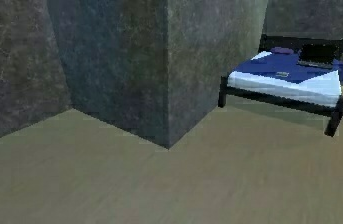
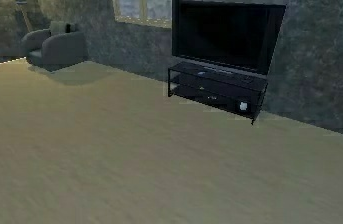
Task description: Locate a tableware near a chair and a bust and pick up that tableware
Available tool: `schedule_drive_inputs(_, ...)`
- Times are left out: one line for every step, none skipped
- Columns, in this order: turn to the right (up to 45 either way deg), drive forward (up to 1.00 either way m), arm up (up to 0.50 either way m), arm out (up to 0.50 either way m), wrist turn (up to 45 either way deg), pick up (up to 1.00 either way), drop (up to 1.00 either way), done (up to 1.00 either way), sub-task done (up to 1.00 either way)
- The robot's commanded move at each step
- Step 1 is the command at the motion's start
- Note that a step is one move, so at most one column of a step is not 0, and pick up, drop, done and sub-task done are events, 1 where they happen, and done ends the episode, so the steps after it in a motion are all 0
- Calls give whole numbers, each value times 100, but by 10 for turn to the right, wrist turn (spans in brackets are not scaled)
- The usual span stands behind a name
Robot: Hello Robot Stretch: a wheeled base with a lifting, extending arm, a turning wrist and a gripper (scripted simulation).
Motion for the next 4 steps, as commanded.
schedule_drive_inputs(450, 0, 0, 0, 0, 0, 0, 0, 0)
schedule_drive_inputs(390, 0, 0, 0, 0, 0, 0, 0, 0)
schedule_drive_inputs(0, 30, 0, 0, 0, 0, 0, 0, 0)
schedule_drive_inputs(330, 0, 0, 0, 0, 0, 0, 0, 0)
